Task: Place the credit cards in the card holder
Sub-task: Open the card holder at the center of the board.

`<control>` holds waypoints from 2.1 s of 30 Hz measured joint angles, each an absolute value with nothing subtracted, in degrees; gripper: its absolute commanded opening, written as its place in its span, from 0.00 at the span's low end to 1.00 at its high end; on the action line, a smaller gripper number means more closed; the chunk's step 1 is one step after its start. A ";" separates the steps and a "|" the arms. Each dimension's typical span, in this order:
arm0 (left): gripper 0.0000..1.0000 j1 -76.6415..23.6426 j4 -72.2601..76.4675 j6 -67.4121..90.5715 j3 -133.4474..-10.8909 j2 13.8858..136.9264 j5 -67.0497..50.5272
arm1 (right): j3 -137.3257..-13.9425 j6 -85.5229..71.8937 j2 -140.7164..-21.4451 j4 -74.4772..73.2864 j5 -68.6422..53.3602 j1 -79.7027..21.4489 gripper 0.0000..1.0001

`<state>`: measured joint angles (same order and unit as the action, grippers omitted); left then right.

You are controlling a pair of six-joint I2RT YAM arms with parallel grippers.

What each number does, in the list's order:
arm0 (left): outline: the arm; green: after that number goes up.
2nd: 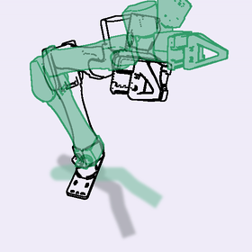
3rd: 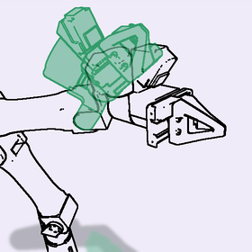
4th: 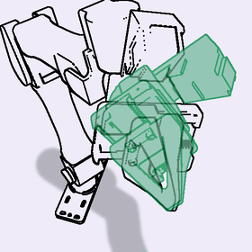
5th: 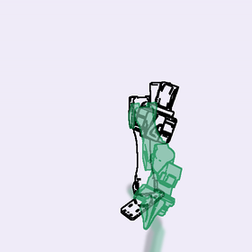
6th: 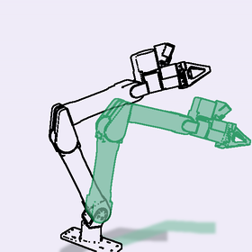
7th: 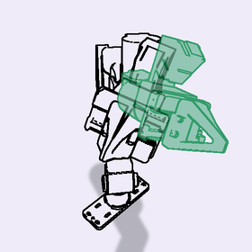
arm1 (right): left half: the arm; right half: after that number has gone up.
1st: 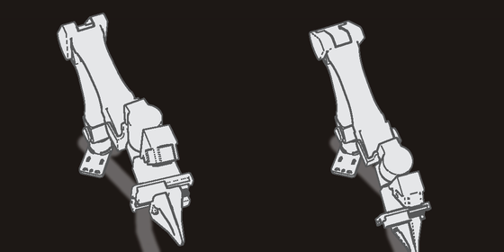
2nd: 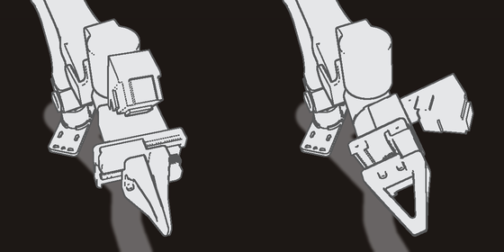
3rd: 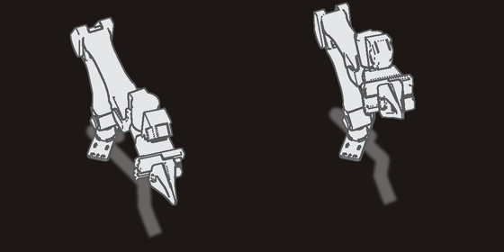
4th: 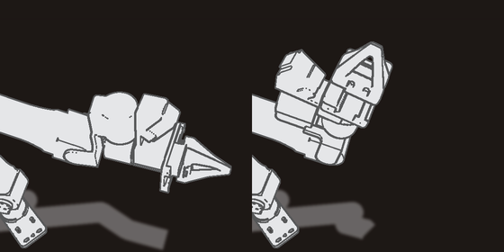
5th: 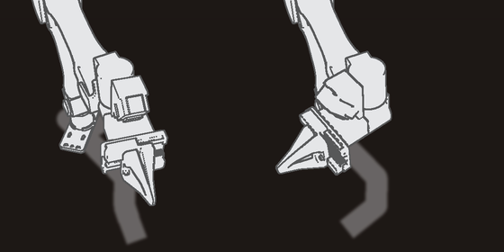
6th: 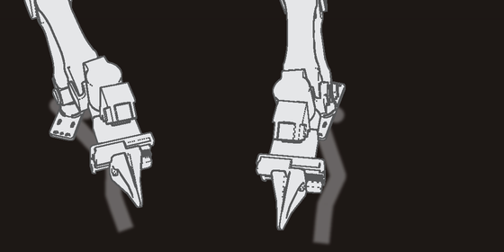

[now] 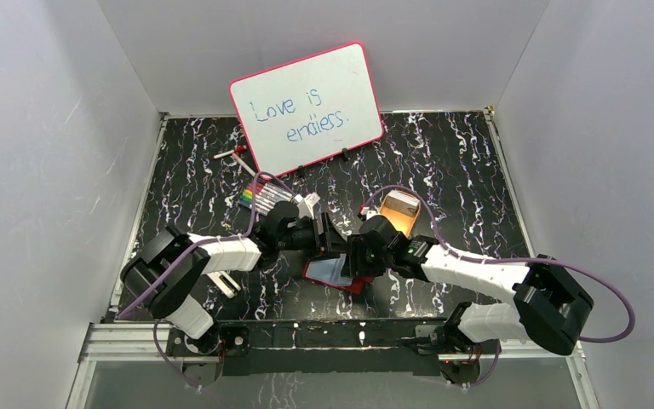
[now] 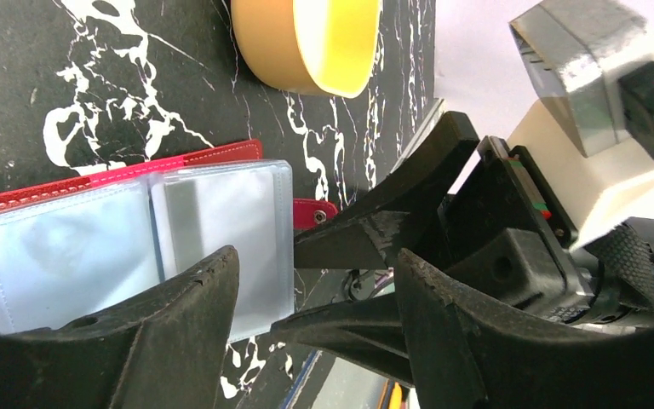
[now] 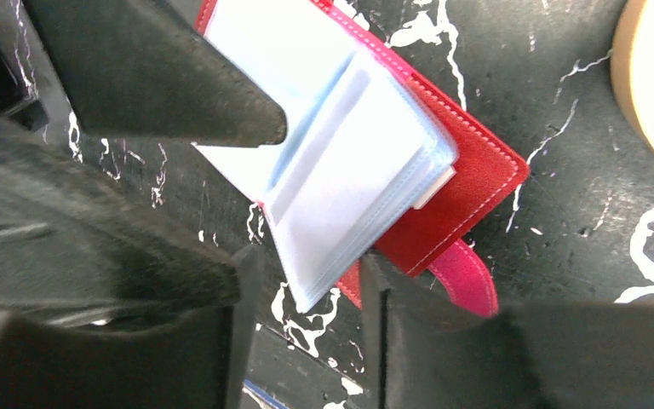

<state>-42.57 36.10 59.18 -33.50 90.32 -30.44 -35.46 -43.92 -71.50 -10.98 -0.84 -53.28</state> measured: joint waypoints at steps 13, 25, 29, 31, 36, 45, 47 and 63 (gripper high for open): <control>0.65 -42.98 18.76 54.22 -29.78 67.59 -15.31 | -32.93 -42.41 -75.77 -8.51 1.83 -53.23 0.28; 0.68 -42.35 -1.54 54.04 -24.40 43.81 1.63 | -40.66 -33.30 -85.47 -4.10 0.30 -53.28 0.53; 0.68 -42.17 -6.00 54.00 -24.01 43.99 3.97 | -41.98 -32.36 -83.96 -7.49 0.99 -53.28 0.65; 0.68 -42.17 -7.01 53.91 -24.03 44.23 4.60 | -43.20 -31.88 -82.32 -10.41 1.15 -53.25 0.66; 0.67 -42.17 -8.27 53.45 -24.05 45.36 5.65 | -48.16 -30.44 -77.84 -14.94 0.69 -53.25 0.58; 0.57 -42.15 -4.51 53.52 -24.03 49.95 3.16 | -47.48 -33.34 -82.35 -6.48 -7.60 -53.28 0.38; 0.56 -42.15 -3.36 53.74 -23.86 50.92 2.44 | -45.98 -35.07 -83.85 -3.88 -8.64 -53.28 0.38; 0.53 -41.30 3.84 55.27 -21.02 59.22 -0.56 | -40.75 -44.18 -88.16 4.89 -10.28 -53.28 0.52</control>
<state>-41.30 3.84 55.27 -21.02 59.22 -0.56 -40.75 -44.18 -88.16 4.89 -10.28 -53.28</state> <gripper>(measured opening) 0.539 0.485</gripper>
